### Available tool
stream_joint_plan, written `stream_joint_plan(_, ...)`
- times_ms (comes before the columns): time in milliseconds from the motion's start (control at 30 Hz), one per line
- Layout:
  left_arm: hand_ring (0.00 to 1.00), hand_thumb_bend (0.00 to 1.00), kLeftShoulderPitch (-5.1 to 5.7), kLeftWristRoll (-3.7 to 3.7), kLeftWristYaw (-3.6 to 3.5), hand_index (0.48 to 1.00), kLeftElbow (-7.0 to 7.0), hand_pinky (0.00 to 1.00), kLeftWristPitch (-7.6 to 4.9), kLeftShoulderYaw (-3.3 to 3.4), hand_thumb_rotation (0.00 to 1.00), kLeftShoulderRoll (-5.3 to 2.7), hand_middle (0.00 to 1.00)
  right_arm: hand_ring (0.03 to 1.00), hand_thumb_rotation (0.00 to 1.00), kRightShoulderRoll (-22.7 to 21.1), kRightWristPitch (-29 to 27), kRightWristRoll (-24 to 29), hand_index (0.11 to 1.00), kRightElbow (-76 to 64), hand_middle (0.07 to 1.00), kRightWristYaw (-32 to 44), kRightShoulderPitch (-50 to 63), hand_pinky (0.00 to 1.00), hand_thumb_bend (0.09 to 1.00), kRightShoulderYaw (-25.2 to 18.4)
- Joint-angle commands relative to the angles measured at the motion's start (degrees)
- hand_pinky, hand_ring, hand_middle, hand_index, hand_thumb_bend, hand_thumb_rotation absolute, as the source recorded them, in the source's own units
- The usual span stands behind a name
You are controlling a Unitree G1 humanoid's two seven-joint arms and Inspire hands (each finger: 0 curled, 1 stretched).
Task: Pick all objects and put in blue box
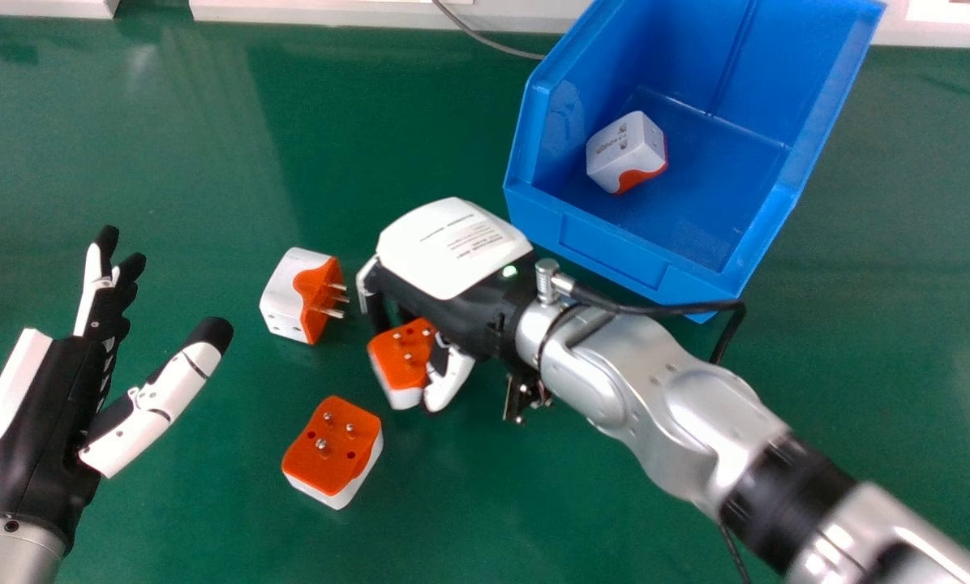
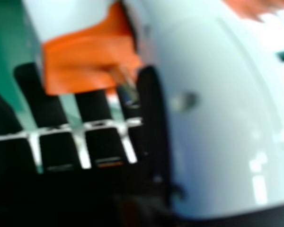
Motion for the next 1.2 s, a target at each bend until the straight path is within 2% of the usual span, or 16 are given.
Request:
stream_joint_plan(0, 1.0, 0.53, -0.26, 0.13, 0.0, 1.0, 0.09, 1.0, -1.04, 0.67, 0.63, 0.88, 1.0, 0.362, 0.0, -1.99, 1.29, 1.24, 0.549, -10.62, 0.48, 1.93, 3.13, 0.24, 0.505, -3.33)
stream_joint_plan(133, 1.0, 0.53, -0.6, -1.47, -0.56, 1.0, 0.1, 1.0, -0.15, 0.93, 0.61, 0.6, 1.0, 0.358, 0.0, -4.05, 4.18, 1.15, 0.555, -20.82, 0.486, 6.14, 5.94, 0.23, 0.502, -7.16)
stream_joint_plan(267, 1.0, 0.52, -1.09, -0.86, -0.24, 1.0, 1.07, 1.0, -0.67, 0.98, 0.6, 0.95, 1.0, 0.346, 0.0, -4.48, 9.31, 0.46, 0.556, -28.05, 0.472, 9.26, 7.16, 0.19, 0.5, -11.35)
stream_joint_plan(367, 1.0, 0.53, -1.83, -0.74, -0.51, 1.0, 2.62, 1.0, -1.48, 1.05, 0.61, 1.47, 1.0, 0.359, 0.0, -5.73, 11.17, -0.06, 0.554, -29.64, 0.486, 9.87, 6.03, 0.22, 0.501, -14.34)
stream_joint_plan(433, 1.0, 0.53, -2.37, -0.98, -0.71, 1.0, 3.46, 1.0, -1.54, 1.03, 0.62, 1.7, 1.0, 0.371, 0.0, -6.62, 11.66, -0.19, 0.545, -29.0, 0.494, 9.95, 4.77, 0.26, 0.502, -15.99)
stream_joint_plan(567, 1.0, 0.54, -2.91, -0.6, -0.42, 1.0, 3.98, 1.0, -1.05, 0.97, 0.61, 1.7, 1.0, 0.361, 0.0, -8.02, 13.45, -2.17, 0.55, -26.05, 0.49, 7.76, 1.98, 0.23, 0.501, -18.52)
stream_joint_plan(633, 1.0, 0.55, -3.14, -0.69, -0.44, 1.0, 4.15, 1.0, -0.83, 0.99, 0.61, 1.64, 1.0, 0.344, 0.0, -8.36, 13.85, -3.2, 0.559, -23.31, 0.468, 6.01, 0.27, 0.2, 0.498, -18.9)
stream_joint_plan(700, 1.0, 0.55, -3.43, -1.04, -0.63, 1.0, 4.58, 1.0, -0.84, 1.07, 0.61, 1.6, 1.0, 0.362, 0.0, -8.54, 14.56, -3.67, 0.524, -20.57, 0.492, 5.97, -1.83, 0.19, 0.503, -18.88)
stream_joint_plan(733, 1.0, 0.55, -3.54, -1.39, -0.77, 1.0, 4.64, 1.0, -0.67, 1.14, 0.6, 1.52, 1.0, 0.364, 0.0, -8.39, 14.94, -3.44, 0.537, -19.0, 0.493, 5.98, -3.02, 0.2, 0.502, -19.04)
stream_joint_plan(800, 1.0, 0.55, -3.55, -1.31, -0.87, 1.0, 4.68, 1.0, -0.76, 1.16, 0.59, 1.64, 1.0, 0.364, 0.0, -8.25, 15.77, -3.7, 0.55, -15.27, 0.491, 4.97, -5.48, 0.23, 0.501, -19.07)
stream_joint_plan(867, 1.0, 0.53, -3.5, -0.93, -0.79, 1.0, 4.73, 1.0, -0.97, 1.17, 0.59, 1.78, 1.0, 0.354, 0.0, -8.18, 16.04, -4.02, 0.561, -11.35, 0.482, 2.71, -7.49, 0.22, 0.499, -18.94)
stream_joint_plan(900, 1.0, 0.53, -3.56, -0.99, -0.87, 1.0, 4.94, 1.0, -1.15, 1.21, 0.59, 1.8, 1.0, 0.354, 0.0, -8.02, 16.91, -4.55, 0.561, -8.75, 0.482, 2.02, -8.79, 0.22, 0.499, -18.63)
stream_joint_plan(967, 1.0, 0.52, -3.56, -1.35, -0.98, 1.0, 5.08, 1.0, -1.2, 1.33, 0.59, 1.66, 1.0, 0.4, 0.0, -7.56, 19.59, -5.71, 0.504, -4.1, 0.498, 1.6, -11.35, 0.21, 0.512, -17.82)
stream_joint_plan(1033, 1.0, 0.53, -3.46, -1.45, -0.99, 1.0, 5.11, 1.0, -1.34, 1.41, 0.58, 1.5, 1.0, 0.391, 0.0, -6.69, 23.35, -7.6, 0.534, 1.99, 0.463, 2.23, -14.83, 0.22, 0.512, -16.33)
stream_joint_plan(1167, 1.0, 0.53, -3.07, -1.15, -0.77, 1.0, 4.57, 1.0, -1.11, 1.46, 0.59, 1.34, 1.0, 0.415, 0.0, -4.68, 26.48, -7.24, 0.494, 14.17, 0.49, 0.13, -20.77, 0.2, 0.52, -14.91)
